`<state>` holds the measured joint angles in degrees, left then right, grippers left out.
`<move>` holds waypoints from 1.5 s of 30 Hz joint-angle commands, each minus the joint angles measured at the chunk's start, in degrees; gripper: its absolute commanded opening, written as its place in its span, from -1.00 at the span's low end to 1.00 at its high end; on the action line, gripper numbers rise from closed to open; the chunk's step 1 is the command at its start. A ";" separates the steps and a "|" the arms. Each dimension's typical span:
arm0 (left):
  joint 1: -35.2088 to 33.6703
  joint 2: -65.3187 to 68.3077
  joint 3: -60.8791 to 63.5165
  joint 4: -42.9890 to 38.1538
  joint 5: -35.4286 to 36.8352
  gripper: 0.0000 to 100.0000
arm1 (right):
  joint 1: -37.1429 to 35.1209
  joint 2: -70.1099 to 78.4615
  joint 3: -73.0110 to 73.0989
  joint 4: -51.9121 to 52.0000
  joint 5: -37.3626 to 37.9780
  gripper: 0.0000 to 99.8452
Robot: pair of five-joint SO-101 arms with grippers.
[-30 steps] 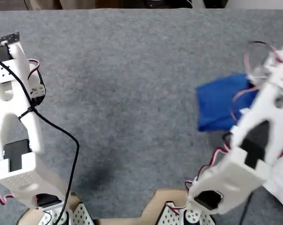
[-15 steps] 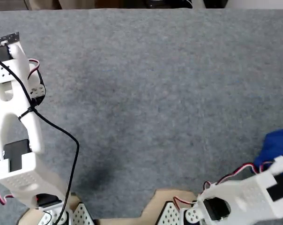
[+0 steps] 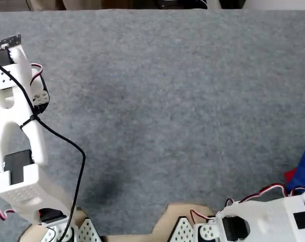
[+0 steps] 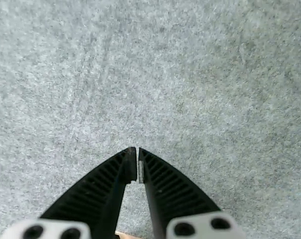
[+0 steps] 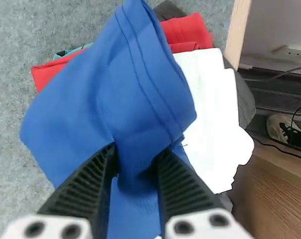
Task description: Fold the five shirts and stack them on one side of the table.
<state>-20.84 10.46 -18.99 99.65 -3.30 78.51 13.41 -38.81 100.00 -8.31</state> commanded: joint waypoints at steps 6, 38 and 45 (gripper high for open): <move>0.97 -3.21 -2.90 0.62 -0.35 -0.94 | 1.19 -4.09 -2.95 -0.97 0.35 -0.99; 0.88 -3.21 -4.57 0.53 -4.84 -0.97 | -43.38 -20.79 7.96 2.11 3.96 -0.86; 0.53 -12.00 -0.44 0.62 -4.84 -0.96 | -60.18 -24.75 16.57 2.11 4.48 -0.99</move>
<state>-20.75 4.92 -21.27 99.65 -7.96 22.68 -5.85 -23.60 101.49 -3.74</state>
